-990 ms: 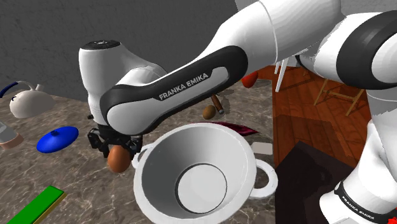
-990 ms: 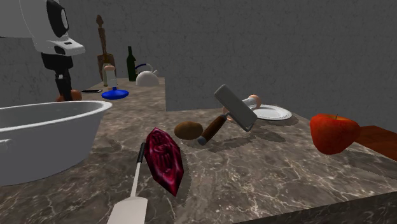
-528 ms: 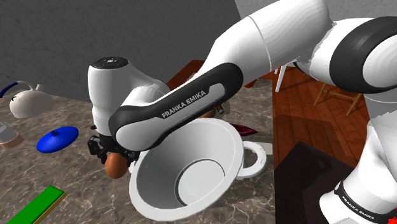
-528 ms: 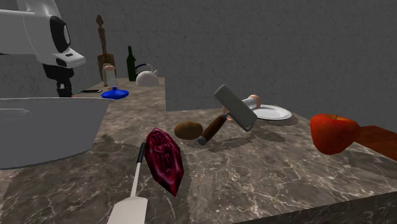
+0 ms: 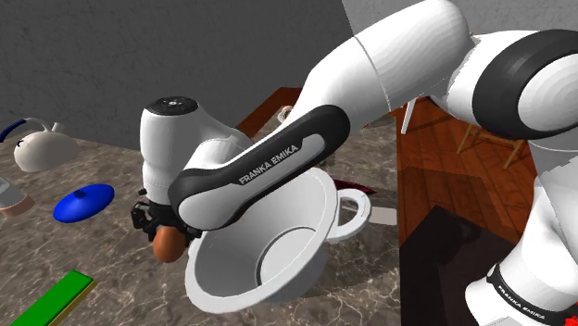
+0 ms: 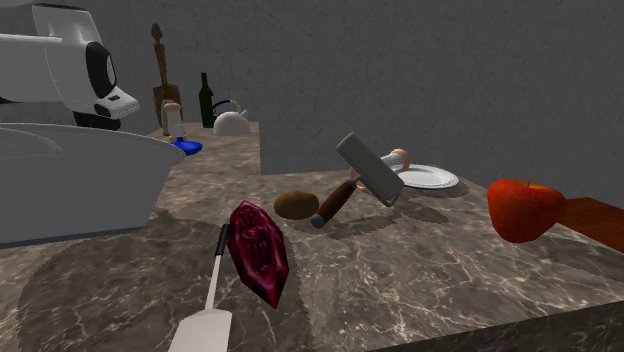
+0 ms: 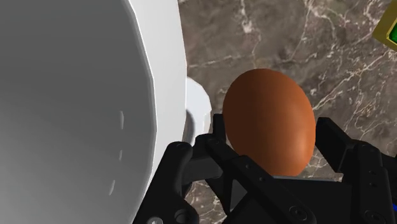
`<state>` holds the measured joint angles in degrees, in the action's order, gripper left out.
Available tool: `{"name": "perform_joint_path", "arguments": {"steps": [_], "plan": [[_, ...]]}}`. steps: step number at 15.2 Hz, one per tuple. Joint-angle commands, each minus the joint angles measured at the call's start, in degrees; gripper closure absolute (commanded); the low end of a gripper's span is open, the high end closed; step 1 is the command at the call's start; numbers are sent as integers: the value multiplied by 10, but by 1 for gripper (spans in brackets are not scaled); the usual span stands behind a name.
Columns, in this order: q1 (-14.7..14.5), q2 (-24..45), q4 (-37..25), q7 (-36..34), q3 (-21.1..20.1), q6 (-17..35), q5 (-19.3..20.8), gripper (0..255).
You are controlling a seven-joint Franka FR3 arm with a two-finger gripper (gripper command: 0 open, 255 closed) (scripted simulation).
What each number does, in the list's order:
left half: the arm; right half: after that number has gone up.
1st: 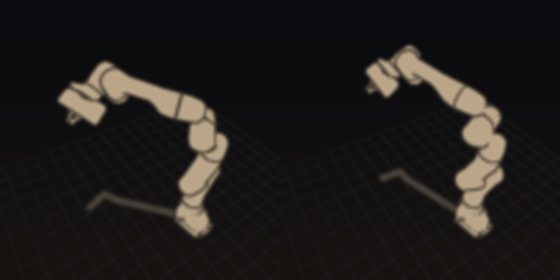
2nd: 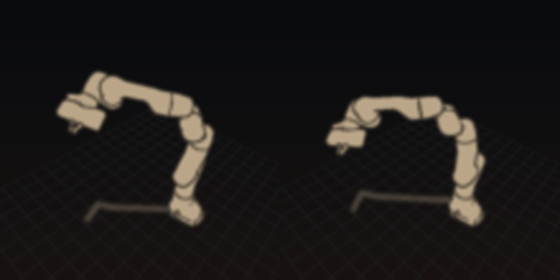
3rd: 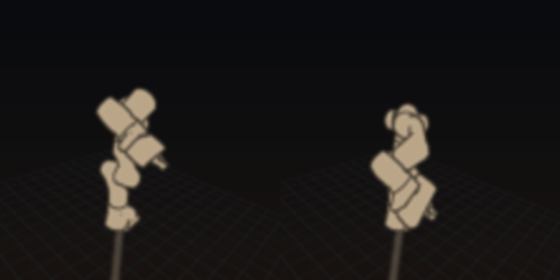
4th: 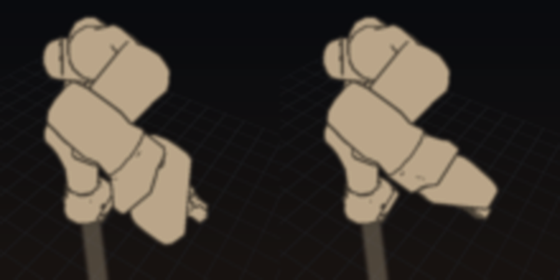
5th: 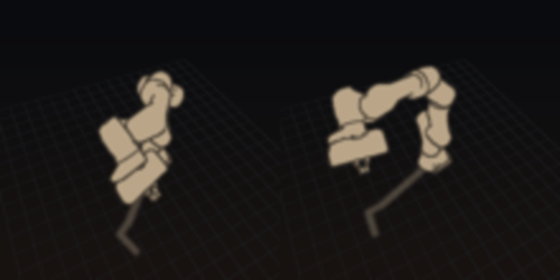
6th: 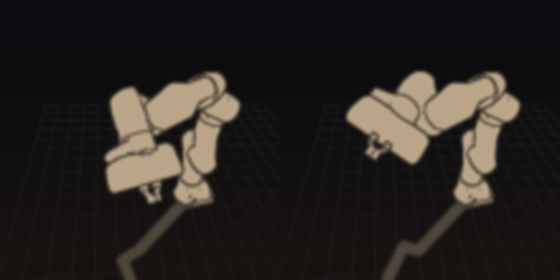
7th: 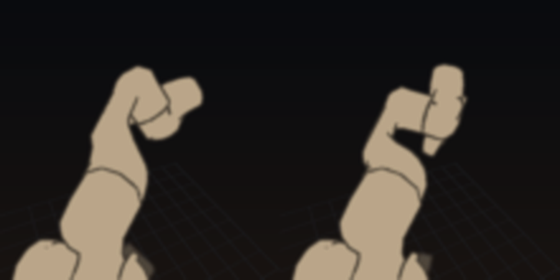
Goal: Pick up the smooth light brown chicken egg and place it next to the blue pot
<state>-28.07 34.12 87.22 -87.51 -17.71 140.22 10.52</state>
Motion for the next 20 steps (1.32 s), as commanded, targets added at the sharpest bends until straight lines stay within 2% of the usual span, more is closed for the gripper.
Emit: {"name": "perform_joint_path", "arguments": {"steps": [1, 3, 4, 7, 9, 13, 20], "plan": [[-4, 7, -4, 0, 4, -94, -2, 255], [-6, 6, -4, 1, 6, -94, -3, 255], [-12, 10, -18, -2, 6, -104, -2, 0], [-18, 17, -29, -7, 7, -107, 0, 0], [-8, 6, -4, 2, 8, -94, -5, 0], [-1, -40, -4, 11, 2, -139, -21, 0], [-3, -41, -4, 11, 4, -138, -22, 0]]}}
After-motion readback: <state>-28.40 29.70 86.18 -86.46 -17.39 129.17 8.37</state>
